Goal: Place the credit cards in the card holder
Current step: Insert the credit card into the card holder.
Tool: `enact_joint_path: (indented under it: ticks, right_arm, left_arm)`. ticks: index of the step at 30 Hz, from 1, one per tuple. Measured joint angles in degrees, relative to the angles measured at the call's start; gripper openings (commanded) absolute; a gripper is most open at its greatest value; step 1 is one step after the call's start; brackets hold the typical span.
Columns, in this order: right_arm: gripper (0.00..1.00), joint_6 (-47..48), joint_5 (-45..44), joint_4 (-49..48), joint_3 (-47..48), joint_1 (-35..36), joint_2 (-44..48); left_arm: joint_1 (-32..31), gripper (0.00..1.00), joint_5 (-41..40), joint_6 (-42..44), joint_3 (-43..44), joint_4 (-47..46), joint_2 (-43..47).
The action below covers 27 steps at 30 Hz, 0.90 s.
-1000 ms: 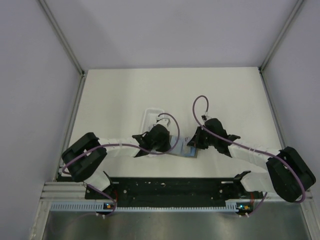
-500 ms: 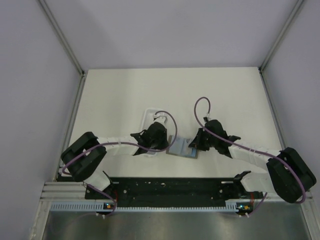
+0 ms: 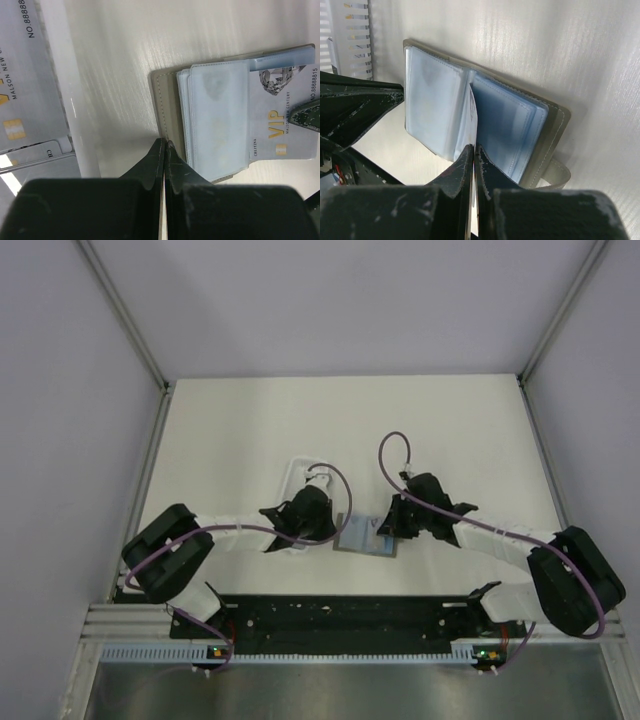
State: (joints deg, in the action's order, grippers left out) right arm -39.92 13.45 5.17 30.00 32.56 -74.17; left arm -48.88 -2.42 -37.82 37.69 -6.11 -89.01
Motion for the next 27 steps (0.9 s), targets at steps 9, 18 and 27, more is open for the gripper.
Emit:
enact_joint_path:
  ticks: [9, 18, 27]
  right_arm:
    - [0.0, 2.86, 1.2, 2.14, 1.2, -0.59, 0.44]
    - [0.0, 2.75, 1.22, 3.69, 1.14, -1.2, 2.58]
    - [0.0, 1.36, 1.22, 4.24, -1.14, -2.73, 7.76]
  left_arm:
    - [-2.56, 0.0, -0.52, -1.62, -0.61, -1.75, -0.28]
    - [-3.34, 0.0, -0.11, -4.09, -2.03, -4.5, -0.28]
    - [-3.74, 0.0, 0.28, -4.35, -2.36, -5.18, -0.28]
